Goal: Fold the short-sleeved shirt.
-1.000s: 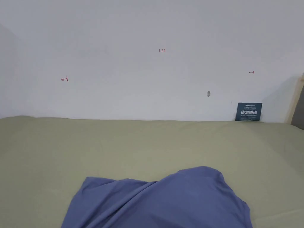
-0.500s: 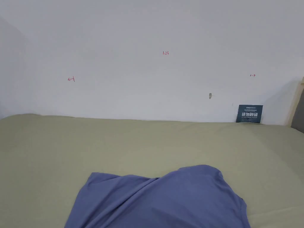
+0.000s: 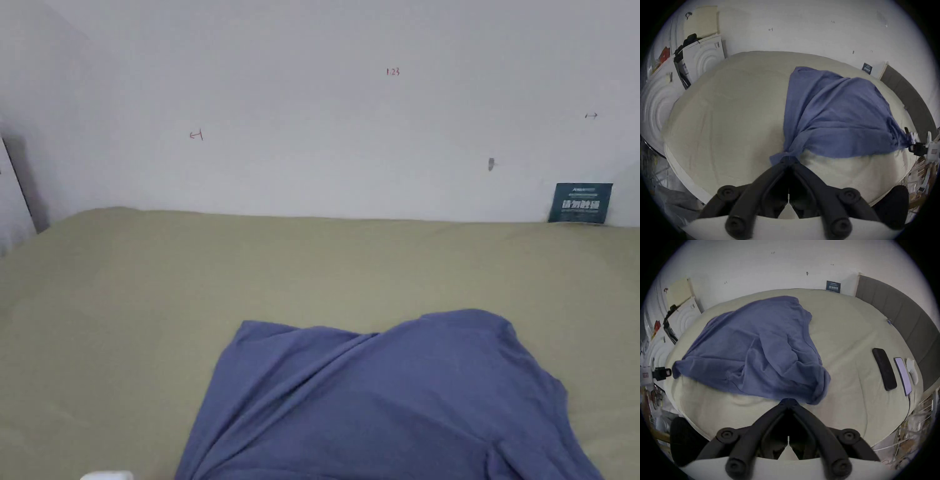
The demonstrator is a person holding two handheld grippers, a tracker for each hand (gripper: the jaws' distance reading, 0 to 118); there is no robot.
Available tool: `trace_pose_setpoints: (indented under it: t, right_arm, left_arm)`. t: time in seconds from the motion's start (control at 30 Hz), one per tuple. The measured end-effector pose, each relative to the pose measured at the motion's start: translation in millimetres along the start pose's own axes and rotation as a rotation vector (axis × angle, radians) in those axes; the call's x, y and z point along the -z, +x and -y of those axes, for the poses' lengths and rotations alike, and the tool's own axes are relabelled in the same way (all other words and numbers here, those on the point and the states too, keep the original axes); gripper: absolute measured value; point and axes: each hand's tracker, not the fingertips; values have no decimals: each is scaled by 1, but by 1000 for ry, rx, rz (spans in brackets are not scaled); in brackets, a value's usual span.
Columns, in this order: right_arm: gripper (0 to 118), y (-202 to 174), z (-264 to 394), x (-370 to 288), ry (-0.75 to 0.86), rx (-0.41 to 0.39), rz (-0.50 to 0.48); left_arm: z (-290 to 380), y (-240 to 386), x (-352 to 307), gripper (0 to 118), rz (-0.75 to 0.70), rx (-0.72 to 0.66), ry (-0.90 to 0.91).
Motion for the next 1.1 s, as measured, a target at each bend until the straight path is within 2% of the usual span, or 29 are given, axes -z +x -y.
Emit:
trace_pose_setpoints:
  t: [0.07,0.1,0.13,0.23,0.27,0.37,0.4,0.43,0.5,0.57,0.63,0.67,0.7,0.73,0.77,0.8,0.83,0.9,0.97,1.0,1.07,1.1]
  right_arm:
    - [0,3,-1,-1,0,4,1]
    - [0,4,-1,-1,1,9,0]
    - [0,5,-1,0,3,14,0]
    - [0,7,-3,-2,11,21,4]
    - [0,7,-4,-2,14,24,5]
    - [0,8,-4,-3,19,30,3]
    - [0,9,-4,-3,19,31,3]
    - [0,9,-4,-5,20,31,3]
    - [0,10,-3,-5,27,31,7]
    - [0,12,-3,-4,56,22,15]
    - [1,13,-5,2,86,-15,33]
    - [9,14,-7,6,92,-33,52]
    - [30,14,-8,11,84,-41,48]
    - [70,15,-10,16,66,-67,41]
    - [92,14,-11,18,74,-83,35]
    - [95,13,-11,21,97,-110,32]
    - [88,11,-10,24,107,-133,53]
    - [89,7,-10,34,112,-144,97]
    - [86,9,-9,41,97,-149,70]
    - [81,9,-9,42,89,-151,64]
    - [37,10,-10,39,82,-148,66]
    - [6,11,-9,37,97,-134,102]
  left_arm:
    - [2,-8,5,0,42,-29,-6]
    - [2,-8,6,4,47,-37,2]
    - [2,-7,7,21,50,-40,6]
    - [0,-8,23,96,36,-12,-1]
    - [-2,-6,30,103,26,-4,2]
    - [-10,-4,47,102,-19,38,6]
    - [-13,-4,52,98,-43,52,2]
    - [-14,-4,54,77,-41,53,-2]
    - [-13,-5,50,19,-13,52,28]
    - [-11,-3,47,5,7,55,52]
    - [-12,-3,45,2,-3,86,49]
    - [-12,-4,47,2,-1,92,49]
    - [-13,-4,45,2,-2,92,53]
    - [-13,-4,43,2,2,87,54]
    - [-13,-6,43,2,9,72,54]
    - [-13,-8,44,2,14,57,53]
    - [-12,-9,43,2,19,45,51]
    - [-11,-8,42,2,19,43,48]
    - [-8,-8,44,2,17,46,43]
    - [-7,-7,43,2,17,46,42]
    - [-5,-9,44,2,23,39,40]
    - [-5,-10,44,2,26,36,39]
